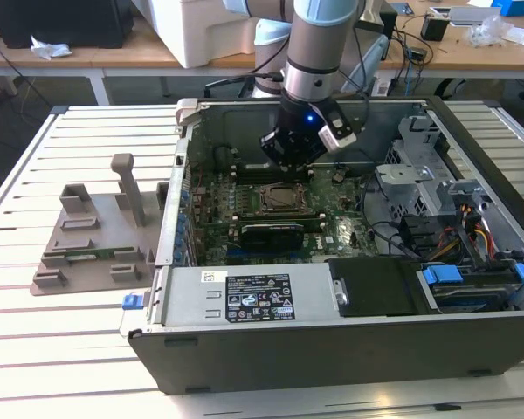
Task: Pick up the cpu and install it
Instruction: 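Install the first cpu locking lever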
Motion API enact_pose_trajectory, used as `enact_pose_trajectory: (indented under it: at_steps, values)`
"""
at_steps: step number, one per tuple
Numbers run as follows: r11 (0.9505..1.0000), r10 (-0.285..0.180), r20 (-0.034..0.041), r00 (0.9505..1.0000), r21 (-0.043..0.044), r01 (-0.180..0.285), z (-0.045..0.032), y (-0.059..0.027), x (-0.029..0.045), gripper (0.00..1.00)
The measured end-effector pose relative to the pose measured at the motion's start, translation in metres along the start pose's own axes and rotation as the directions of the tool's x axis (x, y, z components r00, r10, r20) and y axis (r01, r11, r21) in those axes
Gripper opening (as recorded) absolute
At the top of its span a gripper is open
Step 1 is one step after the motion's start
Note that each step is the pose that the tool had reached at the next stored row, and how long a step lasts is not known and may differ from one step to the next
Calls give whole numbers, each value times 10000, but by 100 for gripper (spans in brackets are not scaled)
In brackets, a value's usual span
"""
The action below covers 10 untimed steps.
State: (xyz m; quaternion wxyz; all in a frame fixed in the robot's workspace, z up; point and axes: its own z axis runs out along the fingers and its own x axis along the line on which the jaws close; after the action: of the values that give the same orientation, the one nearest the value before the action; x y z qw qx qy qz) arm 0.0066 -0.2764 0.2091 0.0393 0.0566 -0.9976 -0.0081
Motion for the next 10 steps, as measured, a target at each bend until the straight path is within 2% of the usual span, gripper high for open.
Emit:
enact_pose_trajectory:
  at_steps: [10]
  values:
    - [9999,122,2,9999,-8,-122,62,-21,-32,11]
